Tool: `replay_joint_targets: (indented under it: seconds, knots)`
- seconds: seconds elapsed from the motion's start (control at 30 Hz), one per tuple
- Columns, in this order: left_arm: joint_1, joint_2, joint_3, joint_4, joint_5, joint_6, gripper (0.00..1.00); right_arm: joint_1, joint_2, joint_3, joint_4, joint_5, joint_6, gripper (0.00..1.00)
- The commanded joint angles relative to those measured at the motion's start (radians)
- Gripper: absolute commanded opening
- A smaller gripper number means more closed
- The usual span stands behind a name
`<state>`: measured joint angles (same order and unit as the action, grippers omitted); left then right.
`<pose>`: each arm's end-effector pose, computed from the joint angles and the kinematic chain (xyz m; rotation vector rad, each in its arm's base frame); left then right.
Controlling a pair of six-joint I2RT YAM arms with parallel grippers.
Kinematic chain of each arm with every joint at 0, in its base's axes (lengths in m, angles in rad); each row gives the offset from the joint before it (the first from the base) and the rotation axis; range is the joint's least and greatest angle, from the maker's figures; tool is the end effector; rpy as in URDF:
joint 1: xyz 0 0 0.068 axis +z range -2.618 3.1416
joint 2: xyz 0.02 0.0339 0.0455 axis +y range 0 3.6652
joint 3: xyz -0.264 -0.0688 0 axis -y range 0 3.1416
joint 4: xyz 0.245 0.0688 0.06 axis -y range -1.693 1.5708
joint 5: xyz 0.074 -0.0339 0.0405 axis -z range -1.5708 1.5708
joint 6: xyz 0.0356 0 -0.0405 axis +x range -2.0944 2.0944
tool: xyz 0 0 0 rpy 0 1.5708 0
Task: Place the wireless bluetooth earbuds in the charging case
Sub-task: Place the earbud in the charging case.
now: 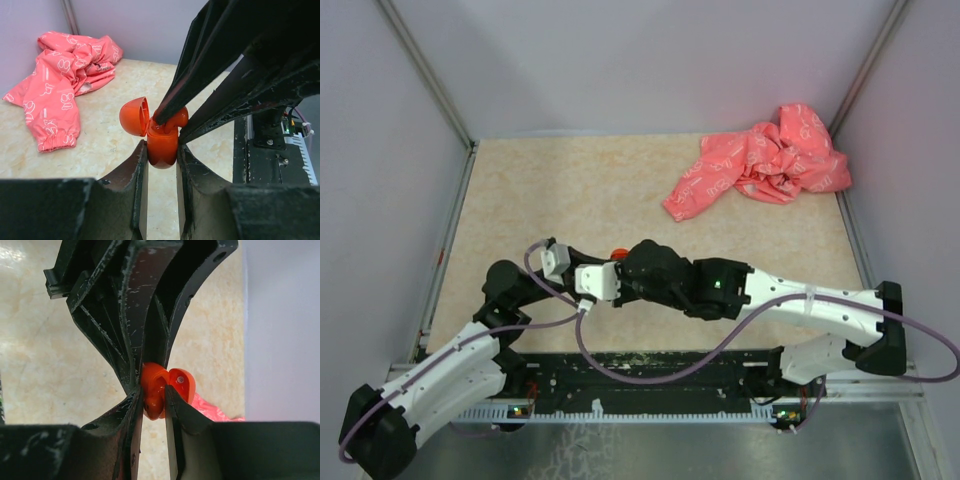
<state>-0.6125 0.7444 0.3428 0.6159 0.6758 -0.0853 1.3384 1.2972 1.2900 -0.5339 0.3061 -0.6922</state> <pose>0.1298 -0.1184 0.2735 0.9280 1.1598 -1.0272 0.0765 0.2764 0.3703 -1.6691 1.2494 0.0693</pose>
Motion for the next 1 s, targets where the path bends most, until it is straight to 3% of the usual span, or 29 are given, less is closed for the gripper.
replay_joint_targets:
  seconds: [0.0, 0.3, 0.53, 0.97]
  knots:
    - [-0.002, -0.026, -0.002, 0.116, 0.04, 0.02, 0.0, -0.049, 0.009, 0.066, -0.022, -0.134, 0.098, 0.24]
    - [-0.001, -0.019, -0.047, 0.189, -0.018, -0.041, 0.0, -0.223, -0.007, 0.103, 0.004, -0.422, 0.311, 0.21]
    - [-0.002, -0.013, -0.064, 0.204, -0.065, -0.056, 0.0, -0.322, -0.014, 0.116, 0.046, -0.557, 0.488, 0.18]
    - [-0.001, 0.021, -0.071, 0.259, -0.045, -0.071, 0.0, -0.37, 0.013, 0.174, 0.004, -0.576, 0.609, 0.16]
